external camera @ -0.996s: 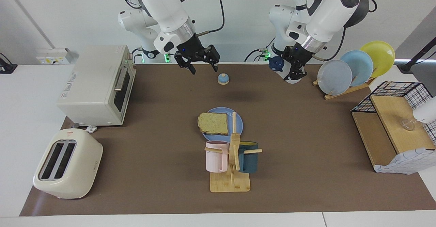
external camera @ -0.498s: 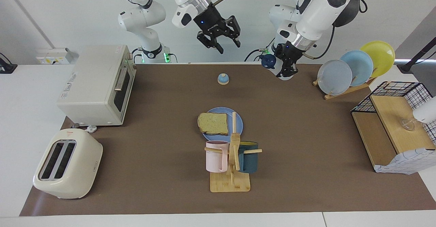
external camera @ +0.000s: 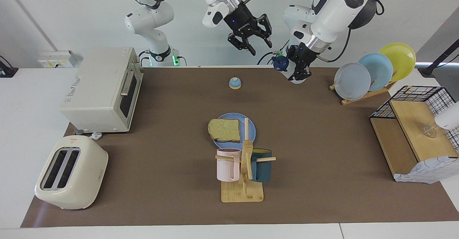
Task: Put bread on plate and add seasoning
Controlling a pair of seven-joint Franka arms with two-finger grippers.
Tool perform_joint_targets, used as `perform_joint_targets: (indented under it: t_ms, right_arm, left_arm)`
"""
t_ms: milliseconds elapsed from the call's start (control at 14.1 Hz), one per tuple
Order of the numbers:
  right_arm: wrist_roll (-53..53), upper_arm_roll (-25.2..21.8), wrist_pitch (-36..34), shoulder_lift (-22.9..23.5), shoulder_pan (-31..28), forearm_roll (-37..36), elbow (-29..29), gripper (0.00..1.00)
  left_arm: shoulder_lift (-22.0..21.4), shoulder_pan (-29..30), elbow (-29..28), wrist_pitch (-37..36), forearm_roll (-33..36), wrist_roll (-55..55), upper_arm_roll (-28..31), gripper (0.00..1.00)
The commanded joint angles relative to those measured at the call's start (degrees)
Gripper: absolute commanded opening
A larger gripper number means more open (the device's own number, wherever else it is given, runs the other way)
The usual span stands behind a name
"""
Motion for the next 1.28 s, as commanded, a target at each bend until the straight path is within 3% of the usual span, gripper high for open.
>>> perform_joint_targets:
  t_ms: [0,142,427,1210]
  right_arm:
    - [0.64,-0.06,2.34,0.91,0.9,-0.83,-0.69,0.5]
    - [1.26,-0.06,2.44,1.27,1.25,-0.92,-0.69,0.4]
    - [1.26,-0.06,2.43,1.36,1.25,-0.92,-0.69,0.35]
    - [1.43,-0.06,4.37,3.12,1.43,-2.15,-0.08,0.35]
  left_arm:
    - [-1.95,-0.78,-2.11,1.72,-0.95,-0.65,0.3,0.0]
    - [-2.12,-0.78,-2.28,1.72,-1.12,-0.65,0.3,0.0]
    - [-2.56,-0.78,-3.16,2.69,-2.0,-0.65,0.3,0.0]
    - [-2.65,-0.78,-3.52,3.04,-2.71,-0.65,0.3,0.0]
